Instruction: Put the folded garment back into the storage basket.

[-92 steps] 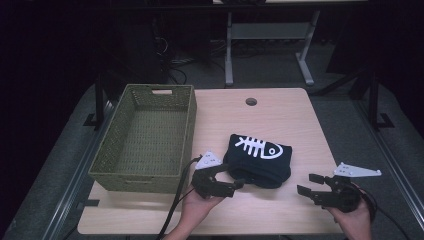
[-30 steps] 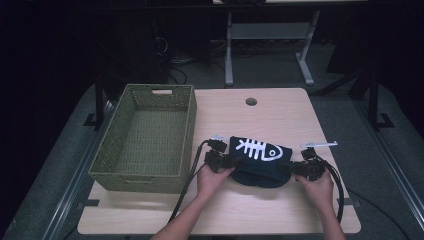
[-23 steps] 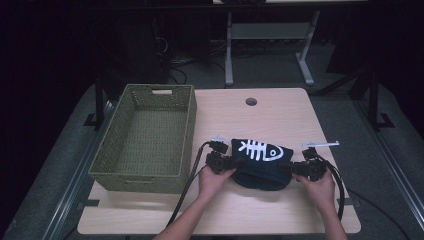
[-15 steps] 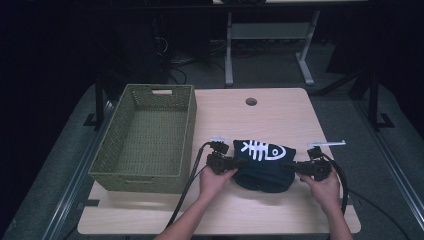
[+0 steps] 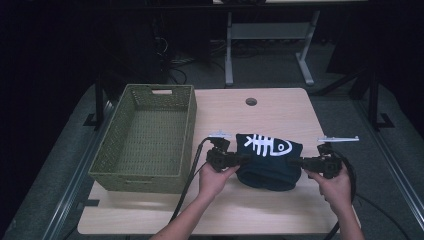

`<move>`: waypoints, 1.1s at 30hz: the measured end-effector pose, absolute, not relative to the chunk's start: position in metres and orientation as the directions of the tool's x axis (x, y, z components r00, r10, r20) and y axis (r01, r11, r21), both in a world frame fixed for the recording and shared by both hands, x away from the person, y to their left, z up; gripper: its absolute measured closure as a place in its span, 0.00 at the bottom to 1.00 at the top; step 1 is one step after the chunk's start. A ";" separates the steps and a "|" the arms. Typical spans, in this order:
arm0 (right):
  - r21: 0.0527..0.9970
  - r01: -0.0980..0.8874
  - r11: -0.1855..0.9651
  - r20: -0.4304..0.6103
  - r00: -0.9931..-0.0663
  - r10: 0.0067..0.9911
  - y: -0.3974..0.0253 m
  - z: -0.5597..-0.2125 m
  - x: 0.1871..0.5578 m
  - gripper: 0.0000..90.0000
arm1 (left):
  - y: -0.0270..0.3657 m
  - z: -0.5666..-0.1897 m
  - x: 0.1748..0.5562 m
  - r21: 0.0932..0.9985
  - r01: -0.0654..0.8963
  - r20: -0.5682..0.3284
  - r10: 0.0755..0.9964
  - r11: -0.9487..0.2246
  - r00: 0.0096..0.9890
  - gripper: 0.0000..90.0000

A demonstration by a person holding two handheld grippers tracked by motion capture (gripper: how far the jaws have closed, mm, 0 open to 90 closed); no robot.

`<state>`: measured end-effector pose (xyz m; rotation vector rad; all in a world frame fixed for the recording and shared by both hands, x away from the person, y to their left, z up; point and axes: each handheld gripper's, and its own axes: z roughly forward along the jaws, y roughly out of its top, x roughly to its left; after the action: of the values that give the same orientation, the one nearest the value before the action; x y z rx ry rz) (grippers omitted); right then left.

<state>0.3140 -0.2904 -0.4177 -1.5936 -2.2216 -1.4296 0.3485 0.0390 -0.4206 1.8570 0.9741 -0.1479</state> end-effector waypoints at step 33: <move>0.704 0.709 0.040 0.515 -0.548 0.659 -0.279 -0.351 0.311 0.81 | 0.069 -0.348 0.347 0.761 0.629 -0.491 0.491 -0.160 0.720 0.78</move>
<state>0.3111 -0.2791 -0.3510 -1.4680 -2.2291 -1.5616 0.3473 0.0689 -0.3481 1.8095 0.8792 -0.1541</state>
